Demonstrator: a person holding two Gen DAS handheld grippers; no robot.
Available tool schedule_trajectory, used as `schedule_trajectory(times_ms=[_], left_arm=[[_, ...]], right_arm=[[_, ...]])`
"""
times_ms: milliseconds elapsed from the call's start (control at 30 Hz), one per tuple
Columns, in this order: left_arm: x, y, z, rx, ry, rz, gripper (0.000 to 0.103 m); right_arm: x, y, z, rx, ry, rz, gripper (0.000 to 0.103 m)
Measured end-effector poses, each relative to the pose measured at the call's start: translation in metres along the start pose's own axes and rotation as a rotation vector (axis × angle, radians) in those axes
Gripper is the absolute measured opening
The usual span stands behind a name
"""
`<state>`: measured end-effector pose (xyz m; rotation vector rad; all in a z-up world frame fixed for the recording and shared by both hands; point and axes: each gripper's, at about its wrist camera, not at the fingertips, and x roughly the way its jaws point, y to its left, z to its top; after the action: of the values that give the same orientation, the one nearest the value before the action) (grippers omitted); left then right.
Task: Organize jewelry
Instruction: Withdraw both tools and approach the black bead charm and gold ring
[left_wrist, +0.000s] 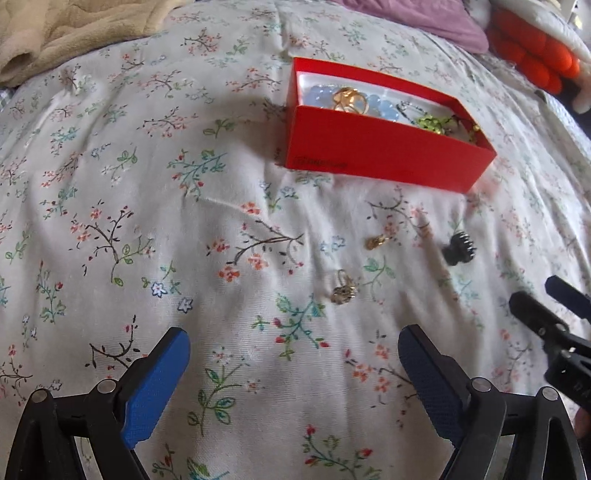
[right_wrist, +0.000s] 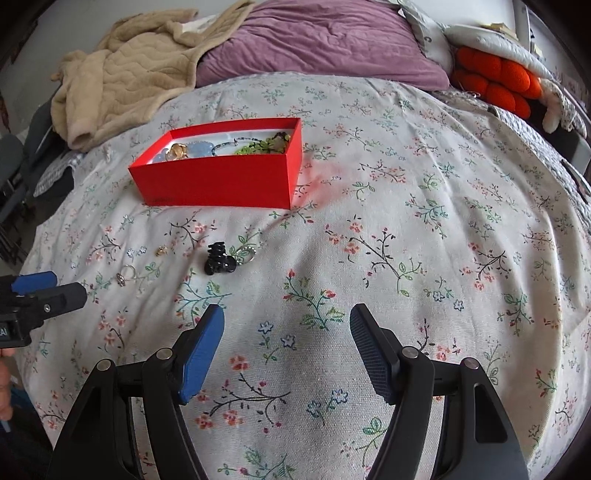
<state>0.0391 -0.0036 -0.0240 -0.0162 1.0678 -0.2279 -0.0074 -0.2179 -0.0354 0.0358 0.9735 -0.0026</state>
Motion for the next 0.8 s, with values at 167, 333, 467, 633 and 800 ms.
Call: schedule_trajectory(times_ms=[167, 333, 467, 633, 800], left_arm=[[0.008, 0.003, -0.001, 0.008, 0.026, 0.009, 0.094], [0.014, -0.008, -0.002, 0.057, 0.046, 0.029, 0.094], [0.012, -0.022, -0.002, 0.132, 0.043, 0.033, 0.094], [0.006, -0.026, -0.003, 0.187, 0.048, 0.059, 0.094], [0.007, -0.016, -0.002, 0.149, 0.065, 0.044, 0.094]], right_arm=[[0.005, -0.003, -0.003, -0.001, -0.001, -0.005, 0.073], [0.008, -0.001, -0.007, -0.023, -0.003, 0.003, 0.073], [0.009, 0.011, -0.004, -0.082, -0.031, 0.045, 0.073], [0.016, 0.022, 0.006, -0.100, -0.055, 0.106, 0.064], [0.029, 0.028, 0.017, -0.091, -0.042, 0.148, 0.040]])
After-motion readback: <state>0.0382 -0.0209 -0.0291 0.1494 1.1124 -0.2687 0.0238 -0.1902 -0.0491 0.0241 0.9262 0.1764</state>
